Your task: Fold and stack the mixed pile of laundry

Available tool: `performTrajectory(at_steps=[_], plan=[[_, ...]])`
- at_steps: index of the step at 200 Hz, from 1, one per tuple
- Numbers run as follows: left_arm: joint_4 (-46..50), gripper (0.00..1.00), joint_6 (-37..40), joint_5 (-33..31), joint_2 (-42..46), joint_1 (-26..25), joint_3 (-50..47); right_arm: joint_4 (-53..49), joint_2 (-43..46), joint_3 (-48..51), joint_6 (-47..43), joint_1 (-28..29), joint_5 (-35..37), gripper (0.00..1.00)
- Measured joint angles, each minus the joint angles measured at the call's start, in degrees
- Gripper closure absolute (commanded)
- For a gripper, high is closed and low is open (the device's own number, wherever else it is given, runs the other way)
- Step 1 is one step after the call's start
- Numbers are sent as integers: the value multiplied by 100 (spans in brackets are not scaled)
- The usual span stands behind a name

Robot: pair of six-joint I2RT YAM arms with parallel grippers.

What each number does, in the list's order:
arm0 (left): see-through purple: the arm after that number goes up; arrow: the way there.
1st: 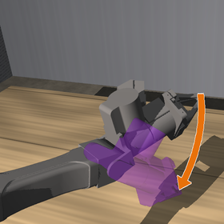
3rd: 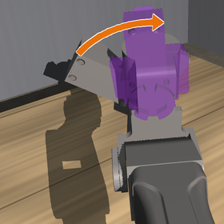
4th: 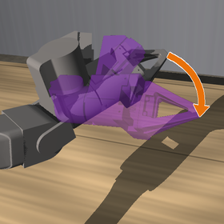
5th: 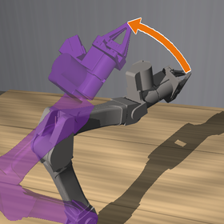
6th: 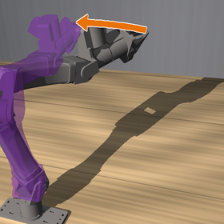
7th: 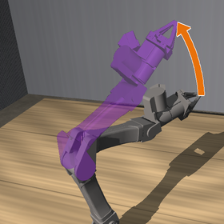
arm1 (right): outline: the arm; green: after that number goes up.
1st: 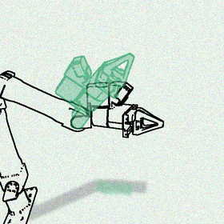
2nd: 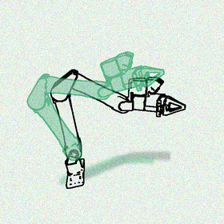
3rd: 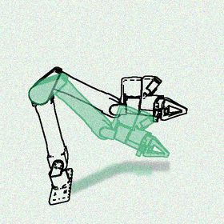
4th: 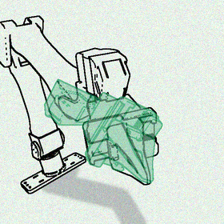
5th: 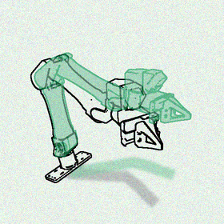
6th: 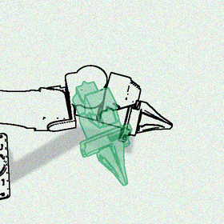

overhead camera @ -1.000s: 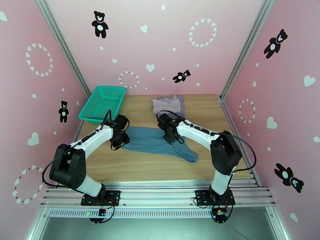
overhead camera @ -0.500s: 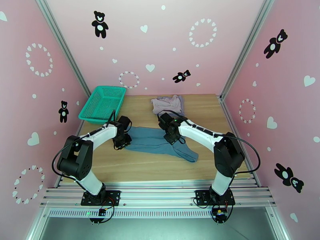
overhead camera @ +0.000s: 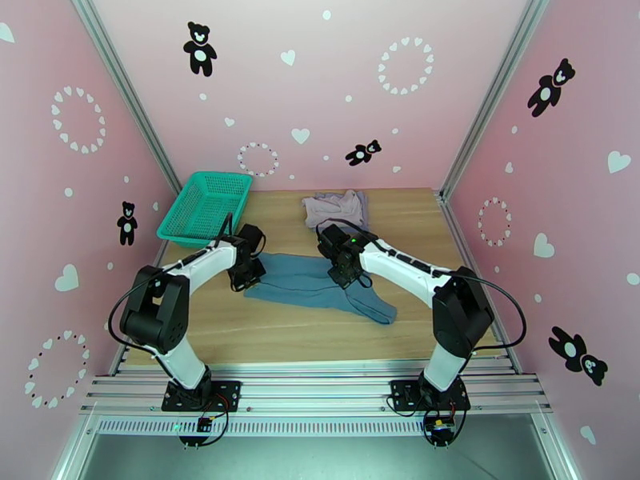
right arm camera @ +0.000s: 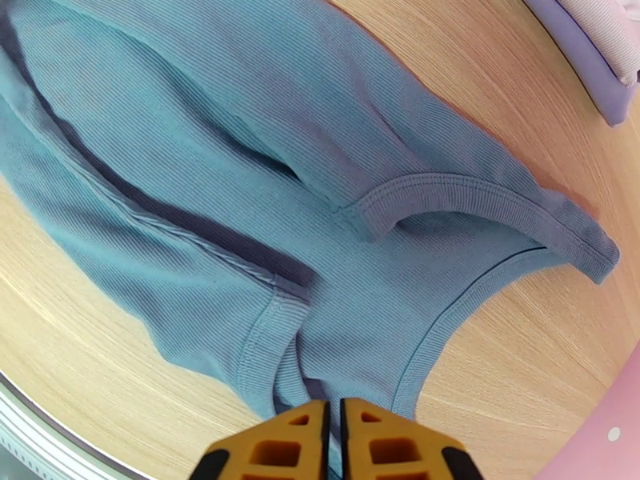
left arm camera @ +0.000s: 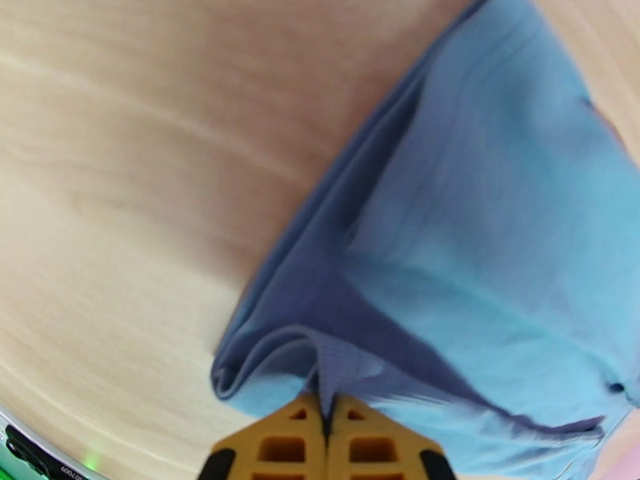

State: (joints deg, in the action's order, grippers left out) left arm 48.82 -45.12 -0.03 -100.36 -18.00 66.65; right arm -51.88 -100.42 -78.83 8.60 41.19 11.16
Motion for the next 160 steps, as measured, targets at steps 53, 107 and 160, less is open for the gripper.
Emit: performTrajectory(at_steps=[53, 107, 160], plan=[[44, 54, -111, -151, -420, 35, 179, 33, 0, 52, 44, 17, -66, 76], [420, 65, -146, -490, 72, 35, 291, 343, -4, 87, 205, 273, -673, 94], [273, 100, -61, -83, 868, 33, -164, 1080, -837, -90, 745, 638, -2063, 100]])
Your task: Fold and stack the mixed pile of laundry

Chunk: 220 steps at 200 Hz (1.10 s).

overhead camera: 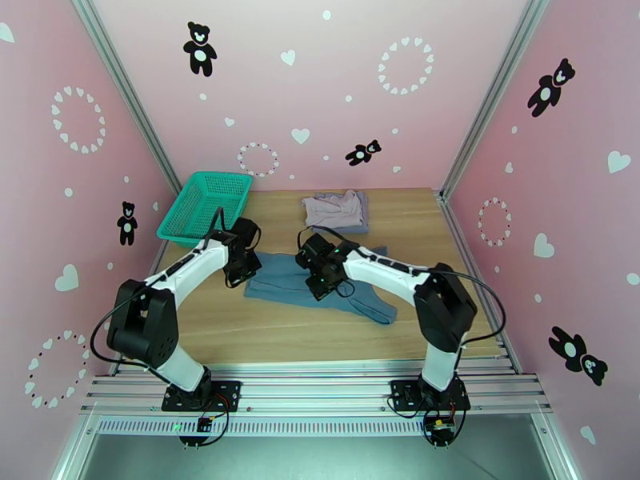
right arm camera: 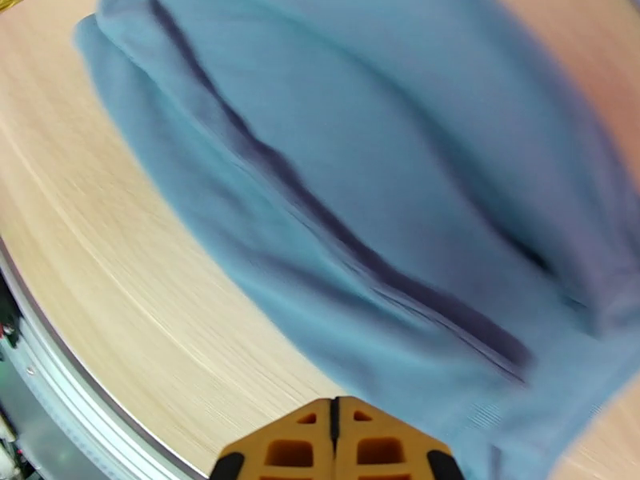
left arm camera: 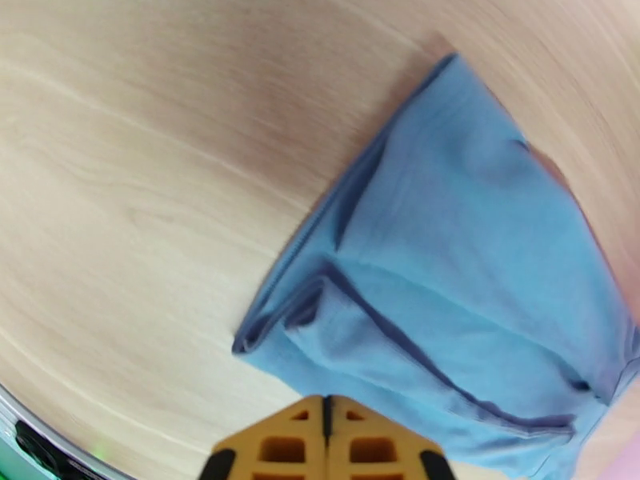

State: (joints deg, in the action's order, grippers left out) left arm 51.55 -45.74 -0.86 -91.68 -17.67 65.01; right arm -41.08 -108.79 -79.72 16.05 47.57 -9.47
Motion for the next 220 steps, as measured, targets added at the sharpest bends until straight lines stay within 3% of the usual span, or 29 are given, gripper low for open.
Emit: performTrajectory(at_steps=[66, 220], plan=[[-586, 100, -251, 129, 85, 2, -1248, 273, -1469, -1504, 463, 417, -807, 100], [-1049, 100, -407, 87, 83, 2, -1285, -109, -2793, -3368, 1128, 496, -1080, 100]])
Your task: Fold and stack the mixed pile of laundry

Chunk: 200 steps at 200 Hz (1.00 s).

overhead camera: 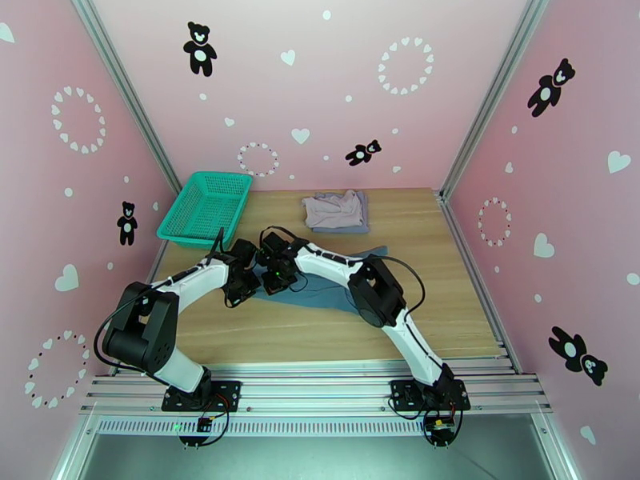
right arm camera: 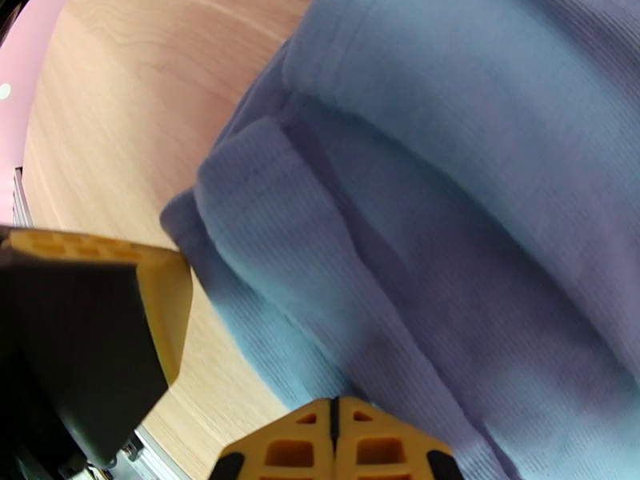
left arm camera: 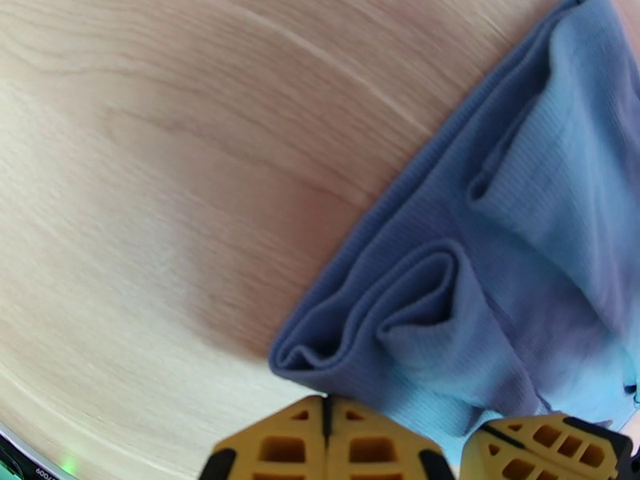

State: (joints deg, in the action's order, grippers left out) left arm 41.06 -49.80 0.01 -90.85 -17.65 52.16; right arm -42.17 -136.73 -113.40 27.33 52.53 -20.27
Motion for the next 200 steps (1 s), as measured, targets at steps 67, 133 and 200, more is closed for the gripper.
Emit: performTrajectory(at_steps=[67, 133, 200], plan=[[-120, 100, 0, -2, -151, 0, -72, -354, -570, -876, 319, 0, 140, 100], [-251, 100, 2, -68, -216, 0, -157, -153, -605, -981, 879, -83, 623, 100], [-273, 100, 52, -92, -149, 0, -190, 9, -592, -1008, 1126, -380, 1051, 100]])
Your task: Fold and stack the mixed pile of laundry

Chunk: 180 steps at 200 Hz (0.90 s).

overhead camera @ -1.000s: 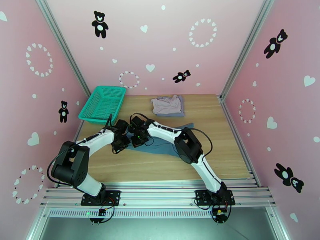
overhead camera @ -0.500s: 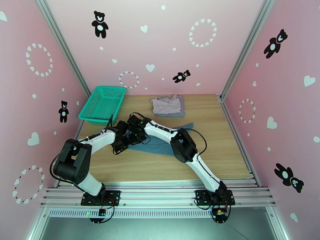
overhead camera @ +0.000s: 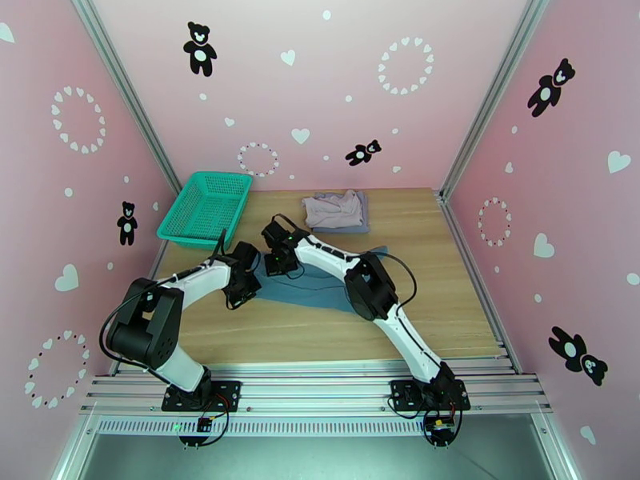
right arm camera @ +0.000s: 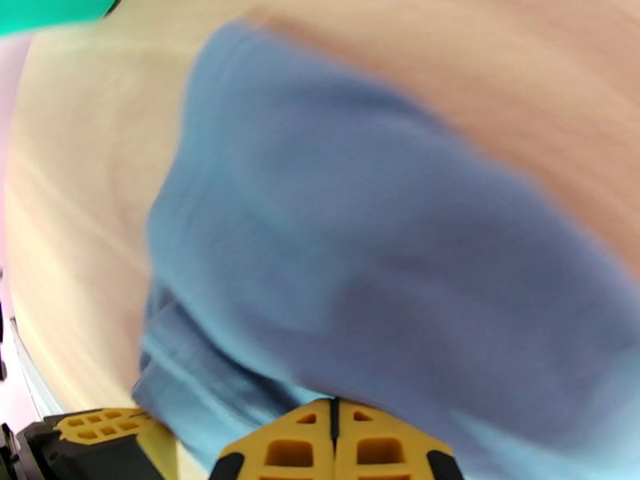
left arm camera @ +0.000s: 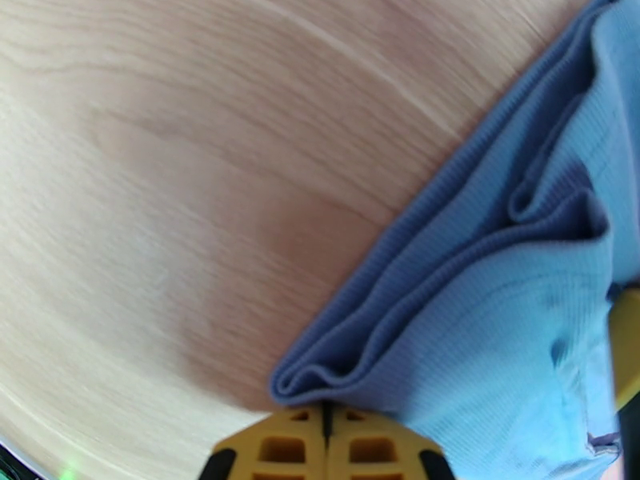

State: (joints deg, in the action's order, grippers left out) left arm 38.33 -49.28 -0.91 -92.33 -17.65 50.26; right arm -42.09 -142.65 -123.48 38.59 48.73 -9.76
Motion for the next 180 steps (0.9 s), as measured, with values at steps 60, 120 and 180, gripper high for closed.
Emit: performTrajectory(at_steps=[60, 120, 180], plan=[[1189, 94, 675, 35, 308, 26, 1554, -63, 2184, 1915, -216, 39, 903, 100], [1147, 100, 1327, 223, -1646, 26, 3654, -35, 4527, 4581, 44, 52, 1668, 100], [1054, 100, 1480, 293, -2905, 20, 4111, 179, 4151, 5471, 389, -214, 1832, 100]])
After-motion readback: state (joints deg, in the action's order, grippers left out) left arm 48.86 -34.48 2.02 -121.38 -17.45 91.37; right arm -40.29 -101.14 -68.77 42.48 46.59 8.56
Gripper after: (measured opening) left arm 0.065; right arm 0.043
